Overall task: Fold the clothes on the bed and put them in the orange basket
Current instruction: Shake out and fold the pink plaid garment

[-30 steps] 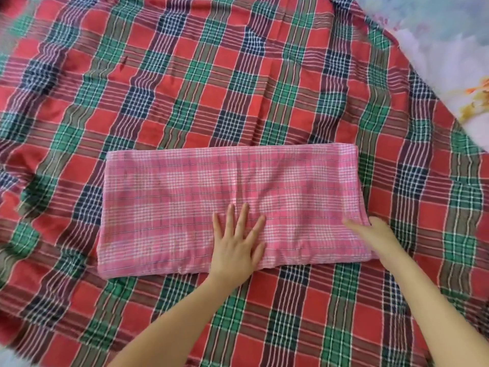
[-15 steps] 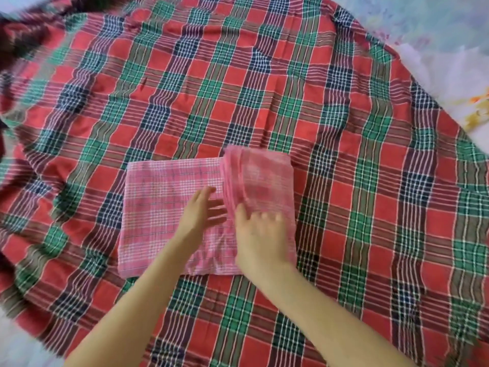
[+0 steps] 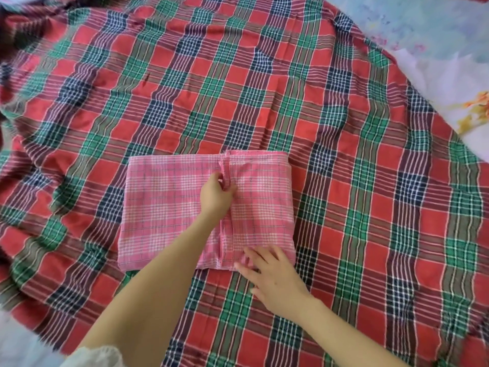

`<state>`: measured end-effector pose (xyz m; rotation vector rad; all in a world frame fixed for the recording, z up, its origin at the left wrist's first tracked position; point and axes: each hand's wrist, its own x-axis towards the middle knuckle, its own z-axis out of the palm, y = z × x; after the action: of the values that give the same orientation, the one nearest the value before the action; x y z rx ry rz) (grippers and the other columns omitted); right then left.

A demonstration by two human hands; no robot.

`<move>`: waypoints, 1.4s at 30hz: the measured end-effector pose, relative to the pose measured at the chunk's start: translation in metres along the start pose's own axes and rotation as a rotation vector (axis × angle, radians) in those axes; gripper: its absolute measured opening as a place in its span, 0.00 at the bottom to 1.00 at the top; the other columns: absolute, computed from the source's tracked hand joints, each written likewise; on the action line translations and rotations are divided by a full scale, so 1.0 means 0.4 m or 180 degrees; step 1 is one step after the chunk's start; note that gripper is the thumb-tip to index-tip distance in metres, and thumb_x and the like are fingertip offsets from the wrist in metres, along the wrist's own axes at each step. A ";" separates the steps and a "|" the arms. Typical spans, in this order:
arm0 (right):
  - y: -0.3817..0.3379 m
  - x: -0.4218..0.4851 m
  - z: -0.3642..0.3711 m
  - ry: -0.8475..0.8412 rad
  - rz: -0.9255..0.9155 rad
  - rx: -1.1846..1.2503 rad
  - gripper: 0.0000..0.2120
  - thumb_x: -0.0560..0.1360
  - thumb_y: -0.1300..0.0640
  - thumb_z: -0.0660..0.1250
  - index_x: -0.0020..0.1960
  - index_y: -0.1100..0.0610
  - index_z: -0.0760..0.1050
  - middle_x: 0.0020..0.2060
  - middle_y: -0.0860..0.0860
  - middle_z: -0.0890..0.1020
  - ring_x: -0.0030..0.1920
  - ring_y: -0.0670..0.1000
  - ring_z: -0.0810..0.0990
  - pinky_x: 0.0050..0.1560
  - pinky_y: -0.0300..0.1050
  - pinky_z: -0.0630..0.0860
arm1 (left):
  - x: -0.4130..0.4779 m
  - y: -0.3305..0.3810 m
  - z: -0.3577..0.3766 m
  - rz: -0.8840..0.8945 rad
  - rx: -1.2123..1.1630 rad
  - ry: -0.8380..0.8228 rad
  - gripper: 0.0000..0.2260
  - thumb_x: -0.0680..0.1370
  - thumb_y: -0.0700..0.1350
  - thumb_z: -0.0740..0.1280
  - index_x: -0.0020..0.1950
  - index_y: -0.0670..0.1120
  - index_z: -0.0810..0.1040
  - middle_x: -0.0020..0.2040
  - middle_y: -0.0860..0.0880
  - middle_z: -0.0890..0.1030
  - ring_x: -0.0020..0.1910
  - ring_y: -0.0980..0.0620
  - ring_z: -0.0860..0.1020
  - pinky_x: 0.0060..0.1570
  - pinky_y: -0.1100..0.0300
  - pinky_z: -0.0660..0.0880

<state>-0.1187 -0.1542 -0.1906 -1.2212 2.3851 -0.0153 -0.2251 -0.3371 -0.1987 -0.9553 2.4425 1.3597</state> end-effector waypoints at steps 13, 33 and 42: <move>0.094 0.013 -0.067 0.0651 0.3230 0.4857 0.27 0.76 0.51 0.67 0.71 0.56 0.64 0.57 0.49 0.76 0.50 0.48 0.79 0.49 0.45 0.77 | -0.179 -0.227 -0.033 0.1994 0.3163 -0.1029 0.25 0.79 0.57 0.30 0.75 0.54 0.43 0.77 0.52 0.49 0.76 0.46 0.45 0.74 0.48 0.44; -0.399 0.323 -0.186 0.0566 0.1076 0.1781 0.13 0.77 0.58 0.59 0.60 0.57 0.74 0.55 0.53 0.77 0.57 0.56 0.73 0.56 0.50 0.71 | -0.180 -0.337 -0.401 -0.0471 -0.0292 0.0307 0.06 0.75 0.43 0.69 0.48 0.44 0.73 0.38 0.51 0.76 0.37 0.51 0.75 0.36 0.60 0.67; -0.320 0.303 -0.104 0.0438 0.1374 0.1253 0.18 0.77 0.46 0.61 0.64 0.52 0.70 0.57 0.49 0.72 0.59 0.52 0.69 0.51 0.44 0.75 | -0.095 -0.393 -0.407 0.0133 -0.0380 0.0544 0.19 0.78 0.39 0.64 0.69 0.45 0.72 0.62 0.48 0.78 0.57 0.55 0.74 0.55 0.63 0.69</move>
<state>-0.0981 -0.3333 -0.1738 -0.5314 2.5535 -0.4219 -0.0759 -0.5115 -0.1990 -1.0964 2.5412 1.5113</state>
